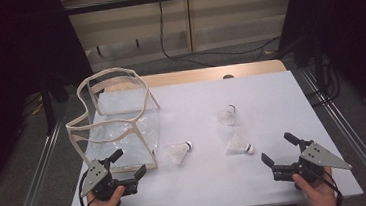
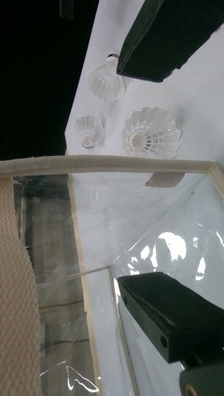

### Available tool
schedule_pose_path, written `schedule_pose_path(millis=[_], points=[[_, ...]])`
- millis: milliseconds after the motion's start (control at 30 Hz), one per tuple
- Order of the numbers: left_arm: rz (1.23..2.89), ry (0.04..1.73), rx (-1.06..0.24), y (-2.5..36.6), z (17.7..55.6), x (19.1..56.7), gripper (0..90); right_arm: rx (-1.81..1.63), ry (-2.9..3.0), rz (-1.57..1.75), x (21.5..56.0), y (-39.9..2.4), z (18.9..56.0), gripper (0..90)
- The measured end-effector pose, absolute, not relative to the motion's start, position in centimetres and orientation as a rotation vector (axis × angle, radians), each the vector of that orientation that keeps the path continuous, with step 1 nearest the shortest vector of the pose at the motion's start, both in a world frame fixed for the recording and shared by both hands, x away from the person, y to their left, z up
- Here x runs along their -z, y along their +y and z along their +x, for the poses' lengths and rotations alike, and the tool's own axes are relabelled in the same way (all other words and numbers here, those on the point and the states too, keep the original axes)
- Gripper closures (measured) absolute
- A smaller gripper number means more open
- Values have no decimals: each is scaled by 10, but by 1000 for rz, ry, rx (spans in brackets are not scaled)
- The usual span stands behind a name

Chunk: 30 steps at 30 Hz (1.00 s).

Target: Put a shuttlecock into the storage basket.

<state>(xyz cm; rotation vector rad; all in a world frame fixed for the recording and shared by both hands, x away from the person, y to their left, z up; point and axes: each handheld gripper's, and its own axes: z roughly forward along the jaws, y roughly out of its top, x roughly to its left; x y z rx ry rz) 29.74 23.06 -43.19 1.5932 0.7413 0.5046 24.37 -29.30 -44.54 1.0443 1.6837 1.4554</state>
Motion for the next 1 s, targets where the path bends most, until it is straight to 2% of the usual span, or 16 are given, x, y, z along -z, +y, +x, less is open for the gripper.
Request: schedule_pose_path(millis=[1000], points=[[1620,674,-403,206,294,429,13,-1457,1682,1051,445,-294,244,0]])
